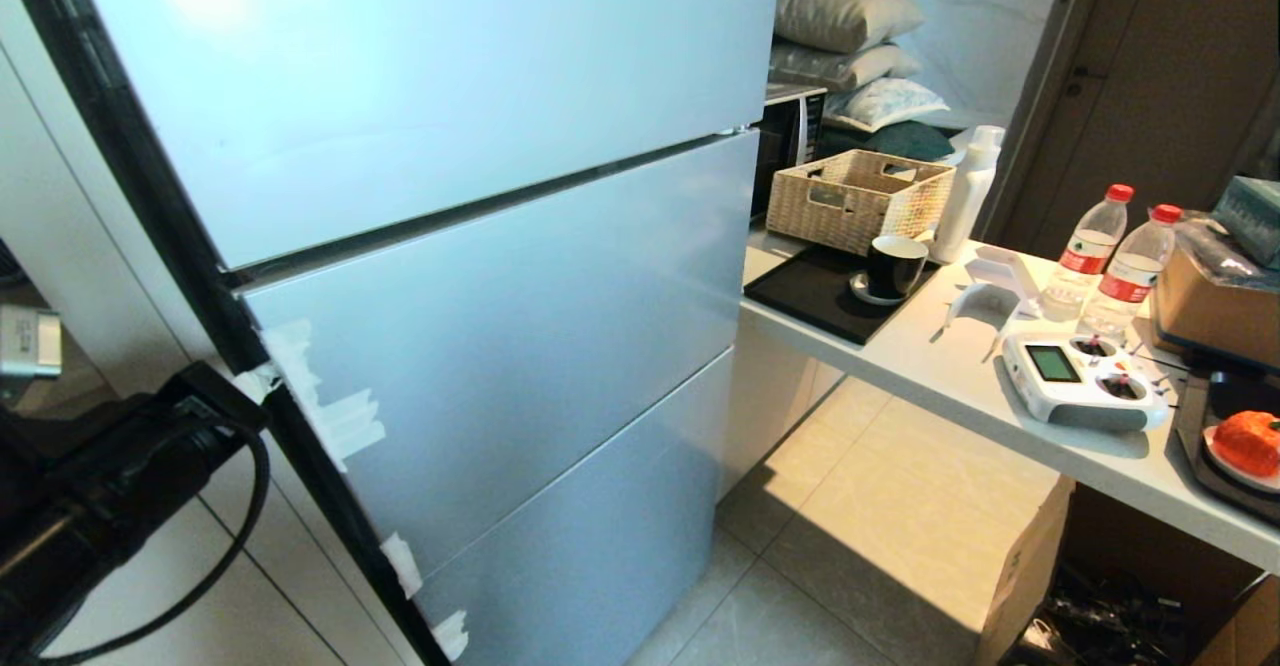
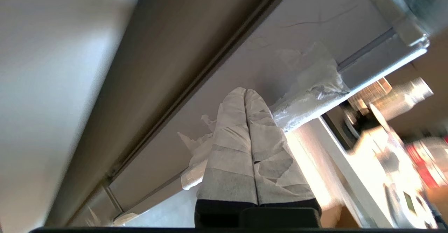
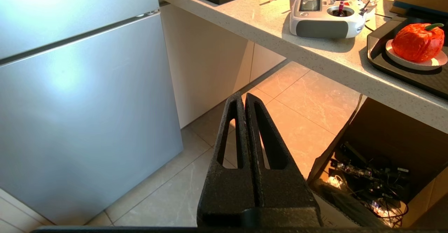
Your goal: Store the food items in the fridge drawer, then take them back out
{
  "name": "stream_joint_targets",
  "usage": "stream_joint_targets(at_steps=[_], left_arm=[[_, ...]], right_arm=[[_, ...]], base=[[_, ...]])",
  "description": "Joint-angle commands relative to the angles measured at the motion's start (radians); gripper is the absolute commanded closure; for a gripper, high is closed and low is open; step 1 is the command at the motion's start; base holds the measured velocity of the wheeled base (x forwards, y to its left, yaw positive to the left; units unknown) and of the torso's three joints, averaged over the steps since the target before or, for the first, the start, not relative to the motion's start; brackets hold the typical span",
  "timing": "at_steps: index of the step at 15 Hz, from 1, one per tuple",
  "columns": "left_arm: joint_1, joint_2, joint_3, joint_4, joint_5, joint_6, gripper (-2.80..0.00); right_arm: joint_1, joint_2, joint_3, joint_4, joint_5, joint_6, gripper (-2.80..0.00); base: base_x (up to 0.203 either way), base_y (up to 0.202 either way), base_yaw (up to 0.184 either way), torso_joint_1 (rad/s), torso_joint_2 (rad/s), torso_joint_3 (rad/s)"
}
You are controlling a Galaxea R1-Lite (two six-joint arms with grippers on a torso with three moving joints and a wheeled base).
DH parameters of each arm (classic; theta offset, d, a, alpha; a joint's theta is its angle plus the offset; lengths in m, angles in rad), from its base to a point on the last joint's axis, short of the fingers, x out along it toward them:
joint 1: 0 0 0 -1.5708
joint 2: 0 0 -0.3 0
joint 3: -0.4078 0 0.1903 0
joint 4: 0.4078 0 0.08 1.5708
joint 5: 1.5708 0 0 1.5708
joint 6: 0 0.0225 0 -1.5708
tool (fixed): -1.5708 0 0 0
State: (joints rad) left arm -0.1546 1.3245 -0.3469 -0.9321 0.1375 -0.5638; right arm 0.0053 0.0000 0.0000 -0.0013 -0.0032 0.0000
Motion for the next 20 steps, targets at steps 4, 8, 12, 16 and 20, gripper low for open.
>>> stream_joint_targets(at_steps=[4,8,12,16,20], left_arm=[[-0.022,-0.052,0.025,-0.009,-0.002,-0.003,0.0],[-0.077,-0.095,0.067,-0.006,-0.005,0.002,0.0],[-0.206,-0.116,0.106,0.001,-0.024,0.004,0.0],[-0.328,-0.282,0.194,0.023,-0.154,0.002,0.0],[-0.339,-0.61,0.195,0.255,-0.191,0.003,0.0]], right_arm=[[0.001,0.002,0.0,0.0,0.0,0.001,0.0],[0.001,0.002,0.0,0.0,0.0,0.0,0.0],[0.001,0.002,0.0,0.0,0.0,0.0,0.0],[0.001,0.002,0.0,0.0,0.0,0.001,0.0],[0.001,0.002,0.0,0.0,0.0,0.0,0.0]], base=[[0.0,0.0,0.0,0.0,0.0,0.0],[0.0,0.0,0.0,0.0,0.0,0.0],[0.0,0.0,0.0,0.0,0.0,0.0],[0.0,0.0,0.0,0.0,0.0,0.0],[0.0,0.0,0.0,0.0,0.0,0.0]])
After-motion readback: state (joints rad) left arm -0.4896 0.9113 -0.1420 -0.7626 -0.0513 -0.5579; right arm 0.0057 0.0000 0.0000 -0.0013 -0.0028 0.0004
